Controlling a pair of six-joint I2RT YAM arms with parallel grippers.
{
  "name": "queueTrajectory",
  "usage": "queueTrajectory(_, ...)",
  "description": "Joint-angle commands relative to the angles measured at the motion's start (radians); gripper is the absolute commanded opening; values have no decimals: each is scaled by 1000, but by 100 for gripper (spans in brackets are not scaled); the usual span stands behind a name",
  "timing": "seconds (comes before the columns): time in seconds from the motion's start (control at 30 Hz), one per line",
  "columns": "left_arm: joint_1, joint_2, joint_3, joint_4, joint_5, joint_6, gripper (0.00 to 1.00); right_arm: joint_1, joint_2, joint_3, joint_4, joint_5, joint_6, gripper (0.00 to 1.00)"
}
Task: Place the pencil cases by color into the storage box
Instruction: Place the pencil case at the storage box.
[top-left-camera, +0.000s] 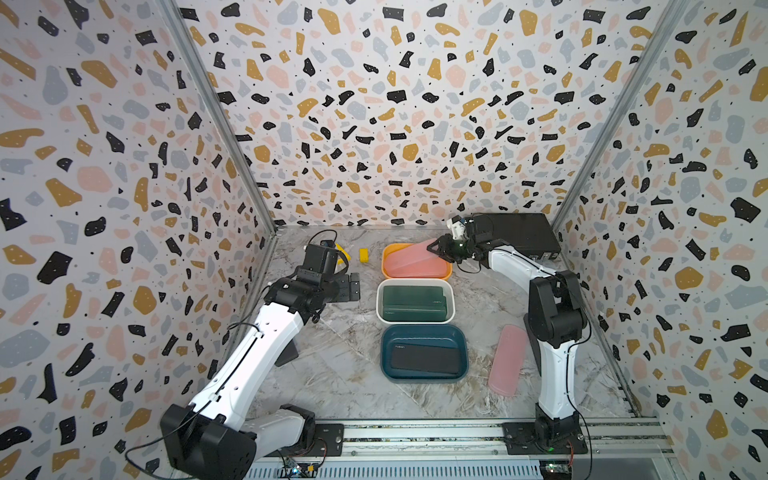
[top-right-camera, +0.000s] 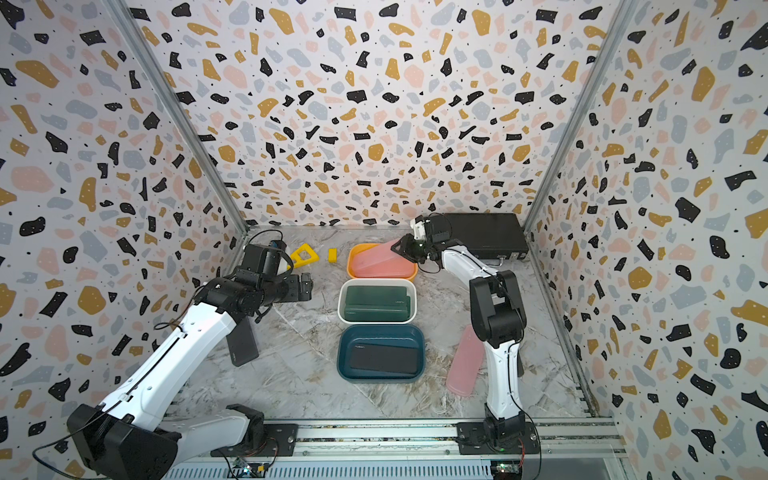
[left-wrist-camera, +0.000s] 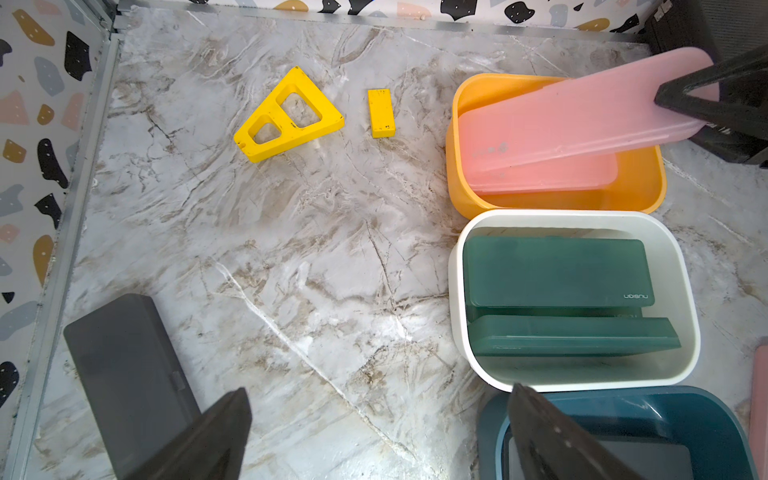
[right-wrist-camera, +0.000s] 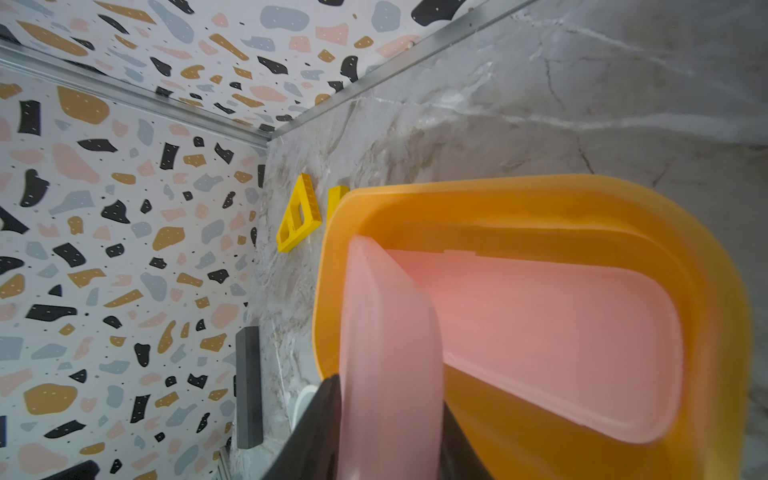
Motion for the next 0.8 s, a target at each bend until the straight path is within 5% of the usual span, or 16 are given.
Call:
queueTrajectory(0.0, 5, -2, -14, -11, -7, -10, 100, -7, 7, -4, -44, 23, -39, 38)
queueTrajectory(0.77, 8, 17, -8, -23, -3, -16, 100, -24, 22, 71, -268, 164, -186, 54)
